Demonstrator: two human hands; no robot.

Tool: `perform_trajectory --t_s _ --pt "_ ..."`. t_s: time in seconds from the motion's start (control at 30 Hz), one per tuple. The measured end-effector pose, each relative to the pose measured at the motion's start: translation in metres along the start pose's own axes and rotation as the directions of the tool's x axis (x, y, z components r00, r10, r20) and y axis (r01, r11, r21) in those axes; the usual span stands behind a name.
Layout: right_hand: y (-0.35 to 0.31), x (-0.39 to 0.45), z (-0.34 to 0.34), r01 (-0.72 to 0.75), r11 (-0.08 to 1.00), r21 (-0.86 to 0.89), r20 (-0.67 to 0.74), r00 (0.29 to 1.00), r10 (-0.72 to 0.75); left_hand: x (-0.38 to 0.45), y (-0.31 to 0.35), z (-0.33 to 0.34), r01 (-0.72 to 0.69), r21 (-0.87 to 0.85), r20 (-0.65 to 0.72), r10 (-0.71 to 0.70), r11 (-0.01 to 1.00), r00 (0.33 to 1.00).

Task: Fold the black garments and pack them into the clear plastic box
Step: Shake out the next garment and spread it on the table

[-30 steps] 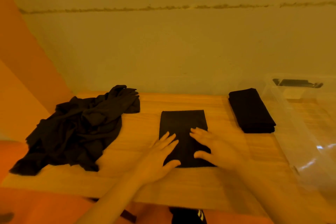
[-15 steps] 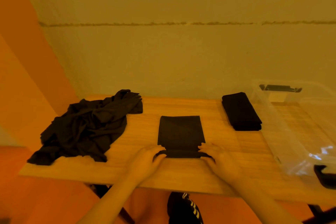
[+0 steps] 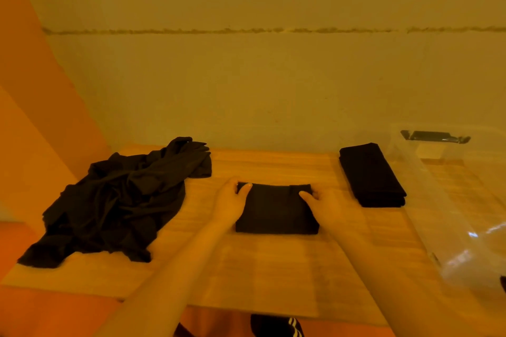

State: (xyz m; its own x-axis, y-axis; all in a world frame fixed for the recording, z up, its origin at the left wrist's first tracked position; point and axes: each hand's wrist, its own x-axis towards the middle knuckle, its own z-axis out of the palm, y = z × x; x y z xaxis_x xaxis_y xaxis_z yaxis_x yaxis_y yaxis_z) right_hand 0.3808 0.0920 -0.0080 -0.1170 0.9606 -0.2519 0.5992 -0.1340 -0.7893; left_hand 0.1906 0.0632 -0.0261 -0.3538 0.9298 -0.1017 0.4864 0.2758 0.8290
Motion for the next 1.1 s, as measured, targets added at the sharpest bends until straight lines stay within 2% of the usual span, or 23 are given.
perform_trajectory --t_s 0.1,0.2,0.27,0.3,0.37,0.43,0.53,0.6,0.7,0.8,0.87,0.9,0.97,1.03,1.1 --pt "0.004 0.012 0.009 0.013 0.955 -0.296 -0.034 0.999 -0.024 0.011 -0.013 0.014 0.078 0.098 -0.049 -0.073 0.992 0.996" --pt "0.008 0.016 0.007 0.094 0.861 -0.501 -0.116 0.978 -0.174 0.009 -0.021 0.014 0.104 0.190 -0.131 -0.080 0.976 0.988" --pt "0.013 0.015 0.010 0.205 0.802 -0.560 -0.110 0.942 -0.318 -0.001 -0.017 0.012 -0.031 0.330 -0.182 0.096 0.943 0.979" --pt "0.015 0.016 0.014 0.323 0.769 -0.551 -0.049 0.908 -0.416 -0.007 -0.011 0.014 -0.148 0.386 -0.151 0.221 0.911 0.964" --pt "0.023 0.019 0.029 0.544 0.648 -0.534 0.177 0.821 -0.543 -0.020 -0.002 0.026 -0.341 0.486 0.041 0.369 0.804 0.928" --pt "0.031 0.021 0.040 0.581 0.587 -0.564 0.316 0.808 -0.497 -0.028 -0.006 0.038 -0.359 0.603 0.199 0.302 0.712 0.932" --pt "0.045 0.022 0.039 0.431 0.621 -0.654 0.258 0.900 -0.352 -0.032 -0.027 0.040 -0.251 0.709 0.201 0.153 0.659 0.968" --pt "0.048 0.013 0.038 0.351 0.625 -0.697 0.239 0.936 -0.258 -0.036 -0.037 0.033 -0.204 0.692 0.186 0.103 0.693 0.977" --pt "0.034 0.003 0.026 0.305 0.602 -0.738 0.227 0.952 -0.204 -0.041 -0.040 0.020 -0.059 0.587 0.106 -0.005 0.808 0.994" --pt "0.017 0.013 0.015 0.315 0.678 -0.664 0.181 0.948 -0.263 -0.051 -0.035 0.011 0.108 0.443 -0.048 -0.097 0.890 0.994" --pt "0.013 0.021 0.018 0.348 0.714 -0.608 0.241 0.937 -0.252 -0.061 -0.028 0.008 0.209 0.203 -0.106 -0.191 0.956 0.976" --pt "0.014 0.022 0.022 0.355 0.719 -0.597 0.277 0.933 -0.230 -0.068 -0.022 0.007 0.283 0.021 -0.111 -0.279 0.959 0.954" --pt "0.021 0.017 0.031 0.341 0.709 -0.617 0.275 0.938 -0.211 -0.080 -0.013 0.005 0.401 -0.352 -0.061 -0.448 0.846 0.892" --pt "0.031 0.003 0.037 0.284 0.705 -0.650 0.189 0.959 -0.212 -0.084 -0.014 0.010 0.472 -0.469 0.000 -0.535 0.747 0.845" --pt "0.040 -0.019 0.042 0.226 0.700 -0.677 0.118 0.973 -0.200 -0.083 -0.014 0.019 0.500 -0.534 0.063 -0.558 0.682 0.827"
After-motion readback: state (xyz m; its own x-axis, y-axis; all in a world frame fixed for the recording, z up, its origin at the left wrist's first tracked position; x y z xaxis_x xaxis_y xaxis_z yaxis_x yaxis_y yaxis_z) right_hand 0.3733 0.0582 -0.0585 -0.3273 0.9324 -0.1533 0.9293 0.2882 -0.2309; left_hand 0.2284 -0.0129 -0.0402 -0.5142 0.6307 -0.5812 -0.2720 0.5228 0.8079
